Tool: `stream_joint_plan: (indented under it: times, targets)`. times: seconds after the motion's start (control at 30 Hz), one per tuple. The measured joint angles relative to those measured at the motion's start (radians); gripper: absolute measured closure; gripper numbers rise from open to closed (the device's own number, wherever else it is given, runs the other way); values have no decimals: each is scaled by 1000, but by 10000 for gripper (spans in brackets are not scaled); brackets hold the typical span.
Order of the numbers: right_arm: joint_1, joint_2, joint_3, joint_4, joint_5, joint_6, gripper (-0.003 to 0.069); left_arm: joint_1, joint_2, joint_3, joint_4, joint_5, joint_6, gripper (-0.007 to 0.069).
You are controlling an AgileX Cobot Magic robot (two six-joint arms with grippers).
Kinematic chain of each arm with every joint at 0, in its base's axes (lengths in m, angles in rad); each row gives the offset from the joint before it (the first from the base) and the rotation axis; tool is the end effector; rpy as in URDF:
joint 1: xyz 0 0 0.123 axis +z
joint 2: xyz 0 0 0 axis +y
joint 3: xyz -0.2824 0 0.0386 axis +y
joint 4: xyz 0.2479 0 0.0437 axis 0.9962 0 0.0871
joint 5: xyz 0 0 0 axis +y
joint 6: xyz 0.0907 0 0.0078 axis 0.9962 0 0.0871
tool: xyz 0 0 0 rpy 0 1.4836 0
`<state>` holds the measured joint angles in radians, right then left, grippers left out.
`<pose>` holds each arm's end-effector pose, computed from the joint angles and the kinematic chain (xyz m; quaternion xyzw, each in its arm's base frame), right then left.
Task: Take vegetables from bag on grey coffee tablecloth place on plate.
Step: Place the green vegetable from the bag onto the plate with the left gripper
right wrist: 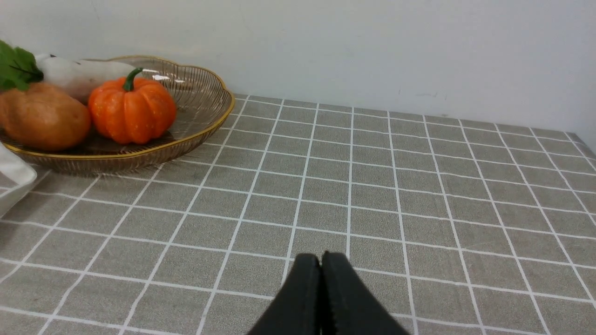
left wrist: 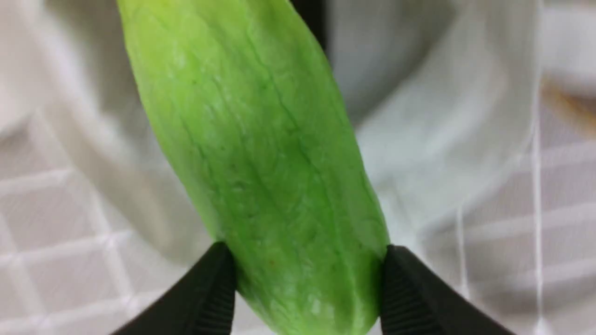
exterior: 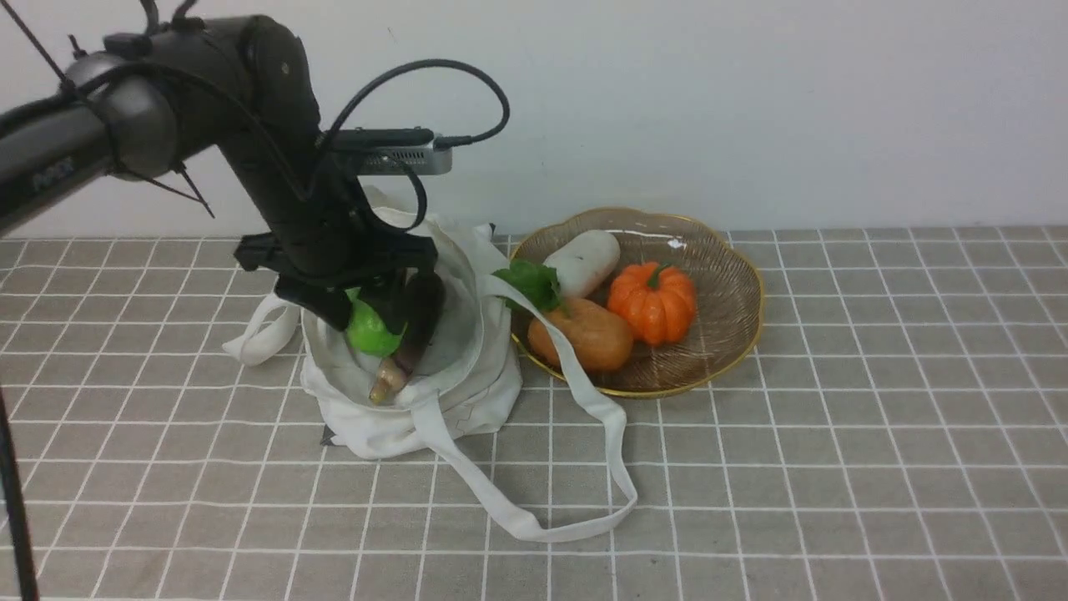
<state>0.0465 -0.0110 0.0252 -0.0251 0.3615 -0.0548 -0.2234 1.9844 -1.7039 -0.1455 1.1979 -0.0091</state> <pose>0.0529 0.0016 0.1727 -0.0473 0.8000 -0.0131 0.5980 0.4024 -0.1040 0.2507 0.0860 0.9898 -0.0797 0.0807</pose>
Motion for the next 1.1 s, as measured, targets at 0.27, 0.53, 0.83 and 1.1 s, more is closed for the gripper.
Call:
stream_joint_plan:
  times: [0.27, 0.53, 0.83, 1.1]
  targets:
    - [0, 0, 0, 0, 0, 0, 673, -43, -131, -18, -79, 30, 19, 263]
    - [0, 0, 0, 0, 0, 0, 673, -252, -28, -188, -135, -23, 18, 263]
    - [0, 0, 0, 0, 0, 0, 673, -404, 293, -523, -131, -92, 18, 263]
    - [0, 0, 0, 0, 0, 0, 673, -426, 456, -626, -82, -249, 18, 263]
